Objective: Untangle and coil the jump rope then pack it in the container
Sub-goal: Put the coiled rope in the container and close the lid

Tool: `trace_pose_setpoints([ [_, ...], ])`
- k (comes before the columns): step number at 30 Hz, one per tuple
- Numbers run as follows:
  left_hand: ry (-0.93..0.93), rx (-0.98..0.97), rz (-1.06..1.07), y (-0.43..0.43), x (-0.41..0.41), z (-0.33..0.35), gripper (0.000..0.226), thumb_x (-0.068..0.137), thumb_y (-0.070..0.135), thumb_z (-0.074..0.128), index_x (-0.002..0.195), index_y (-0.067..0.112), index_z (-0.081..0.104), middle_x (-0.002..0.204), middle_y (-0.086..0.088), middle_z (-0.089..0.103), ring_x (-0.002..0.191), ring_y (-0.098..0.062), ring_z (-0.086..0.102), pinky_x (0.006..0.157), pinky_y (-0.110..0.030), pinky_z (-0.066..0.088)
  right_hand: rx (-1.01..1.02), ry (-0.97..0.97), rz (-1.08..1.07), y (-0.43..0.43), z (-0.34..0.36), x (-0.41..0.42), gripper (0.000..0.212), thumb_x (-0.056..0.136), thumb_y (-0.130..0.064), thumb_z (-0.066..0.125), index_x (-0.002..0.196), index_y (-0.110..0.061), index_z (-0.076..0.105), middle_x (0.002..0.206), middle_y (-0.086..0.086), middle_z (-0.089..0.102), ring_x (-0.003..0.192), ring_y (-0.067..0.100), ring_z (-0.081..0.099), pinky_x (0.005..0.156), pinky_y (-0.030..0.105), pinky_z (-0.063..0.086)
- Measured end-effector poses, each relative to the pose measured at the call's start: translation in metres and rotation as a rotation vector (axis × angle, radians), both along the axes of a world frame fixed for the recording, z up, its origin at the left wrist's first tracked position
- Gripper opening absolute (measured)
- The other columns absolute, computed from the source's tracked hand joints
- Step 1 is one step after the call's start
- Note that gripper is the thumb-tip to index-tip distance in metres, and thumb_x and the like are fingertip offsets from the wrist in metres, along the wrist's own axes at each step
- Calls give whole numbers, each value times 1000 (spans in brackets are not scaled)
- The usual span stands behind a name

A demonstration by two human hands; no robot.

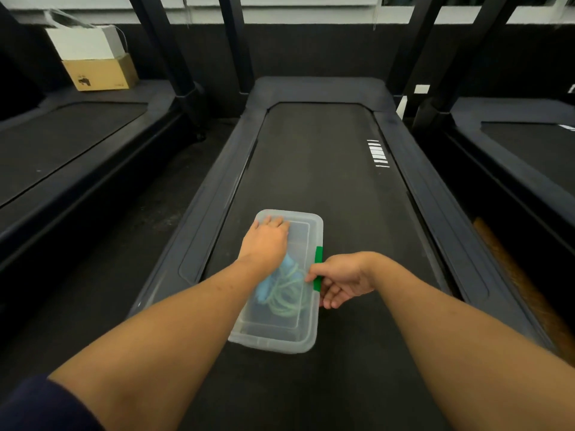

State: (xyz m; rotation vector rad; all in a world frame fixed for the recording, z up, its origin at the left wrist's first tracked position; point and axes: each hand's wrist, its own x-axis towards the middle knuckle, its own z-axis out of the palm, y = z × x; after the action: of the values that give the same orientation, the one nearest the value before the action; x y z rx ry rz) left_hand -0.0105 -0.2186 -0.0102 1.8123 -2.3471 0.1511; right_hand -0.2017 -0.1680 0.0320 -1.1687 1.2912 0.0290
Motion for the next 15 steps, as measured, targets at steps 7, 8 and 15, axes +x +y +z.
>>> trace_pose_setpoints([
  [7,65,-2,141,28,58,-8,51,105,12,29,155,9,25,162,-4,26,151,-19,19,123,-33,9,-35,16,51,-2,-2,53,28,95,-29,52,108,-5,60,74,8,62,58,15,54,53,23,45],
  [8,53,2,152,30,63,-8,52,105,13,29,156,9,24,163,-5,24,151,-19,19,123,-34,8,-27,31,56,-2,-2,58,27,94,-31,51,104,-7,60,72,7,60,57,15,51,55,24,43],
  [15,-3,61,178,35,64,-4,54,105,14,22,158,8,13,166,-8,11,153,-23,9,124,-37,3,-192,328,24,-5,-1,85,57,87,-44,53,133,-14,39,115,15,52,83,24,59,71,34,50],
])
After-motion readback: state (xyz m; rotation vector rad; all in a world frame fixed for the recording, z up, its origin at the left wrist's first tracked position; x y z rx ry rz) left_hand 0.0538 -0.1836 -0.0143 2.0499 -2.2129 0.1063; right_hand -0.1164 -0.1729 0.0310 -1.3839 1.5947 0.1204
